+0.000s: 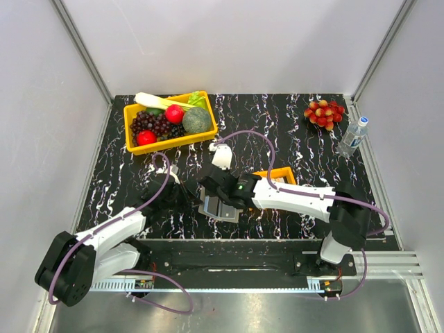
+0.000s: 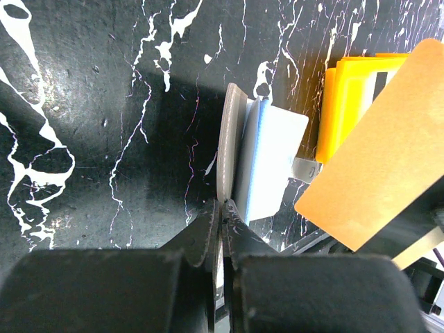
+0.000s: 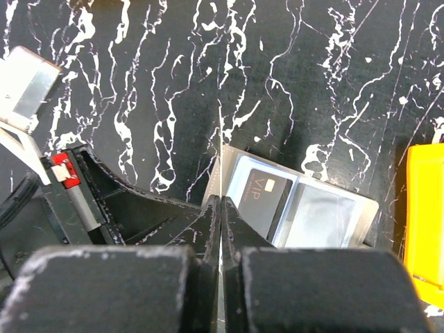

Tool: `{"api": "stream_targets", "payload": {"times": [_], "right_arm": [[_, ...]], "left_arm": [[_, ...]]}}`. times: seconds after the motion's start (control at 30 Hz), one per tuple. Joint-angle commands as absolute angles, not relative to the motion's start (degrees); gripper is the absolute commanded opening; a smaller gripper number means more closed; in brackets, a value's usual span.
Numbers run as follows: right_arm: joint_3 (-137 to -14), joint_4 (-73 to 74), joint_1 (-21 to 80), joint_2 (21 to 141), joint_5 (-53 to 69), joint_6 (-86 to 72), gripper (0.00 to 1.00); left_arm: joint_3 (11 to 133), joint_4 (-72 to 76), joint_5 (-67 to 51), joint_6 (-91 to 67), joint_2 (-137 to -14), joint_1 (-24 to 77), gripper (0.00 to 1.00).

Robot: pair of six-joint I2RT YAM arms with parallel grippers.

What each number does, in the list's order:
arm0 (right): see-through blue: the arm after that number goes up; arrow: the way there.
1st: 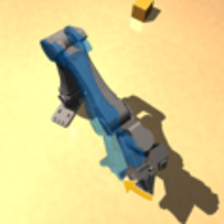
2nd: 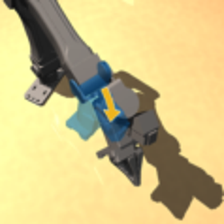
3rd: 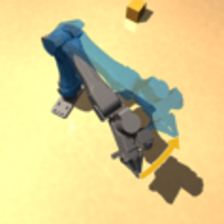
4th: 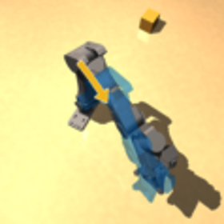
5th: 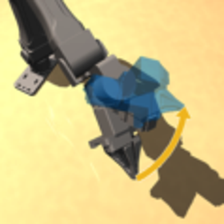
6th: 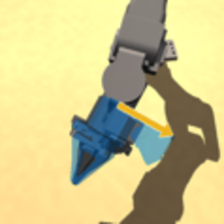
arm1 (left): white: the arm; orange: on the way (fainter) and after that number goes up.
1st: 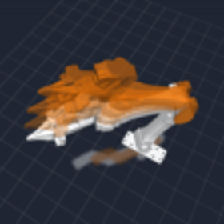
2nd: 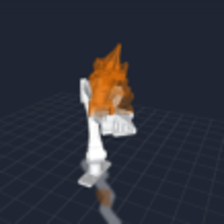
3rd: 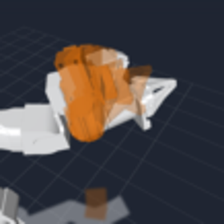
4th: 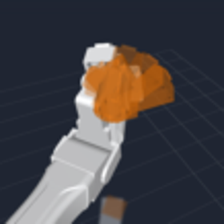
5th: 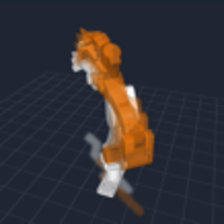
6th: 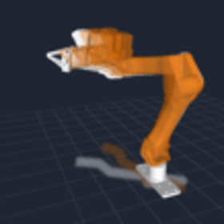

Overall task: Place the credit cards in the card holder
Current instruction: Turn over the card slot in the card holder.

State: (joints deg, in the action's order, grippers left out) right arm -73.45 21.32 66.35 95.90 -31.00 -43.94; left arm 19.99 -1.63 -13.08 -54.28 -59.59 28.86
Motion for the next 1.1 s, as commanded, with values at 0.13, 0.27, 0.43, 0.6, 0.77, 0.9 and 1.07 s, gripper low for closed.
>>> {"api": "stream_targets", "payload": {"times": [0.13,0.27,0.43,0.6,0.77,0.9,1.07], "right_arm": [[-74.0,23.8,66.8,98.0,-33.4,-47.0,0.0],[-74.5,23.8,66.8,98.9,-32.8,-47.1,0.0],[-74.7,23.1,66.8,99.7,-32.3,-47.4,0.0],[-74.4,22.1,66.8,98.8,-32.3,-47.0,0.0],[-73.7,20.8,66.8,97.2,-32.2,-46.5,0.0],[-73.8,20.7,66.8,97.5,-32.0,-46.3,0.0],[-73.8,21.2,66.8,99.2,-31.6,-46.5,0.0]], "left_arm": [[19.4,0.1,-12.2,-54.7,-58.1,29.1,0.0],[19.5,0.1,-12.3,-54.7,-58.1,29.1,0.0],[19.5,0.1,-12.4,-54.8,-58.1,29.1,0.0],[19.7,0.1,-12.4,-54.6,-58.1,29.1,0.0],[19.7,0.1,-12.3,-54.8,-58.1,29.1,0.0],[19.8,0.1,-12.2,-54.8,-58.2,29.1,0.0],[19.9,0.1,-12.3,-54.7,-58.4,29.1,0.0]]}}
